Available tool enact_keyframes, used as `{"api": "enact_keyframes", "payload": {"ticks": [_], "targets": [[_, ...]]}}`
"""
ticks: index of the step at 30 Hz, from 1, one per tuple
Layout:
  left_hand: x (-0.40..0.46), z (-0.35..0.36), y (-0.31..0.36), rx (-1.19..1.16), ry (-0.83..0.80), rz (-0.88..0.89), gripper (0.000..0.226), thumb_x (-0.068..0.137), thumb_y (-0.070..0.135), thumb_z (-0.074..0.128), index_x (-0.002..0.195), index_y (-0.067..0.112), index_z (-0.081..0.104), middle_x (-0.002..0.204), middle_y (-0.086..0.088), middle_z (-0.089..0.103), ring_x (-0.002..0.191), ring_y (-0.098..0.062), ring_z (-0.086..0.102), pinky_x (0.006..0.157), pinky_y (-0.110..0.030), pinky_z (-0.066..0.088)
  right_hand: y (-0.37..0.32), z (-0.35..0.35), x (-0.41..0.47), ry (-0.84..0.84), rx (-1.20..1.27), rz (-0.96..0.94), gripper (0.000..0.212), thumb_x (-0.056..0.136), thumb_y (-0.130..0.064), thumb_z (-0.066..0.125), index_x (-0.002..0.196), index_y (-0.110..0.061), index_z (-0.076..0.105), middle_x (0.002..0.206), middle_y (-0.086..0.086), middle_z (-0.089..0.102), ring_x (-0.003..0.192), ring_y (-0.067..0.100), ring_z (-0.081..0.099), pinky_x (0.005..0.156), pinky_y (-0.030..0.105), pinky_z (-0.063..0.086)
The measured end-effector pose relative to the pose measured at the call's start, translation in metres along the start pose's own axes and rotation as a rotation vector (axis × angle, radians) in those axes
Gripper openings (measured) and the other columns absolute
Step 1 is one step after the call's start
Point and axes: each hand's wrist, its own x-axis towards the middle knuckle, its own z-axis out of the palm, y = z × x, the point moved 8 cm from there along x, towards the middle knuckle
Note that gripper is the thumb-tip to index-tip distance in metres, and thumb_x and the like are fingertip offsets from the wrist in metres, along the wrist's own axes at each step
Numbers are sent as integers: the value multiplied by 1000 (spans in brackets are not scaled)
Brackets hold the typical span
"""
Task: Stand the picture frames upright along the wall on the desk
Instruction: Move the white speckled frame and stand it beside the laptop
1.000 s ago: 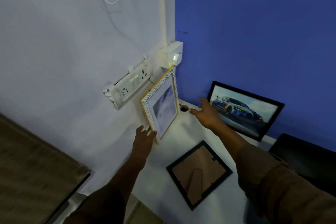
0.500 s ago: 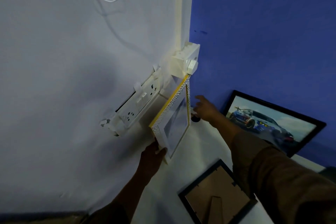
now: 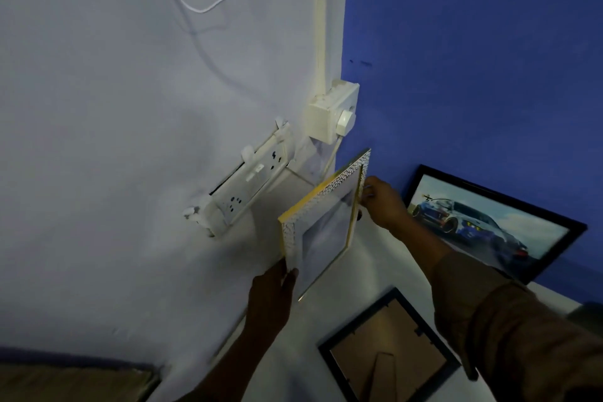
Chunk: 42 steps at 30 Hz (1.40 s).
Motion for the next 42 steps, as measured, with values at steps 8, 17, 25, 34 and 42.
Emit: {"api": "enact_keyframes", "payload": {"ticks": [8,17,25,34,42], "targets": [[-42,-14,70,-260,221,102,22,103,20,57,84,10,59,73,2,60,64,-4,50,62,-27,43,38,-97,-98,107,75,-75,11,89,-17,71,99,-19,66,82,-3,69,79,18,64,73,33,49],[-137,67,218,-592,83,159,26,102,33,57,102,12,74,93,1,76,78,-6,69,69,-22,53,119,-277,-261,275,255,22,8,89,-27,70,94,-24,64,92,3,71,87,25,68,86,47,58],[-207,125,390,-301,-76,584,19,98,37,61,83,27,67,75,16,64,73,-5,63,60,-13,41,139,-454,-437,891,210,-22,42,93,-36,66,129,-23,50,114,5,65,98,22,66,75,33,49],[-286,193,538,573,-127,1233,33,95,58,53,111,32,65,104,3,73,101,-25,68,70,-33,44,62,-500,-527,945,-680,-312,50,93,-43,63,138,-24,52,137,2,56,129,23,48,106,41,36],[-302,231,587,634,-206,1436,32,94,57,54,113,34,66,109,2,72,104,-24,66,68,-32,35,88,-502,-495,487,-890,-45,28,95,-51,54,114,-32,57,104,-5,69,92,23,64,72,39,52]]}}
